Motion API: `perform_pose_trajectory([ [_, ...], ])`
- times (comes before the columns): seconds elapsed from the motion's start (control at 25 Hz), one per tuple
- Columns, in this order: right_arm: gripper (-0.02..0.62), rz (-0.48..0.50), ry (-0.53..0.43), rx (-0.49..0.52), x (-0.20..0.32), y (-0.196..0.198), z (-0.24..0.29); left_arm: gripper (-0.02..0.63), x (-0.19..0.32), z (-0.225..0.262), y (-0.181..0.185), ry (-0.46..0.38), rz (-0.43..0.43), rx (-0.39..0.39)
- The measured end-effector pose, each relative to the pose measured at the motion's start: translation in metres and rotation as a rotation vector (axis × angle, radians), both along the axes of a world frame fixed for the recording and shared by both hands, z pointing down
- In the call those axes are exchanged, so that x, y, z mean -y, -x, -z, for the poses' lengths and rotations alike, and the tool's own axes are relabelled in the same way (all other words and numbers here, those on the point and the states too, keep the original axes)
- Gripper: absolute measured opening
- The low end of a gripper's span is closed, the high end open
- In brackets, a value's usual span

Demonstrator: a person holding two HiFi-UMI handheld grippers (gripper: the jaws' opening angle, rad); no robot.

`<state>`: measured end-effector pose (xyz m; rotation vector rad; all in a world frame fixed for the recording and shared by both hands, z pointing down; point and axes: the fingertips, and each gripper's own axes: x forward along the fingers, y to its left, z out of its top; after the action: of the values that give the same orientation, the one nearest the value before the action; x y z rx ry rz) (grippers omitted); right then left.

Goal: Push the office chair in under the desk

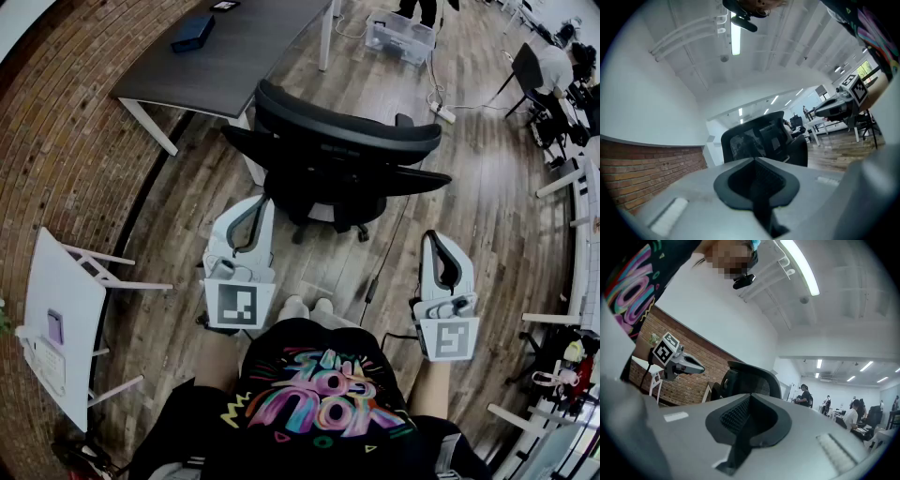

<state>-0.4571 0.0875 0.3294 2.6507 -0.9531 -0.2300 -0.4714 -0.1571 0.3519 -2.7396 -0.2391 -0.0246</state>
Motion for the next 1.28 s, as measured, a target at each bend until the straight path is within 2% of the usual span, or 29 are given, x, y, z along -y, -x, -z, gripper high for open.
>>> perform_pose_trajectory([
  [0.24, -0.002, -0.009, -0.005, 0.009, -0.006, 0.002, -0.005, 0.002, -0.008, -0.005, -0.002, -0.010, -0.024, 0.005],
  [0.48, 0.000, -0.014, -0.024, 0.016, -0.008, 0.000, -0.005, 0.002, -0.006, -0.006, 0.000, -0.014, -0.007, 0.014],
  [0.68, 0.002, -0.004, -0.004, 0.001, -0.010, -0.002, -0.004, 0.002, -0.007, -0.001, -0.003, 0.000, -0.004, 0.003],
  [0.8, 0.048, 0.016, 0.017, 0.007, -0.014, -0.006, -0.005, 0.003, -0.007, -0.001, -0.007, -0.010, -0.004, 0.009],
  [0.84, 0.053, 0.029, 0.029, 0.017, -0.015, -0.008, -0.008, 0.044, -0.008, -0.002, -0.009, -0.017, -0.008, 0.017],
  [1.04, 0.144, 0.091, 0.097, 0.073, -0.018, -0.022, -0.023, 0.133, -0.005, -0.011, -0.018, -0.083, -0.002, 0.067],
  [1.28, 0.216, 0.137, 0.200, 0.086, -0.013, -0.046, -0.032, 0.221, 0.009, -0.028, -0.034, -0.217, -0.002, 0.143],
])
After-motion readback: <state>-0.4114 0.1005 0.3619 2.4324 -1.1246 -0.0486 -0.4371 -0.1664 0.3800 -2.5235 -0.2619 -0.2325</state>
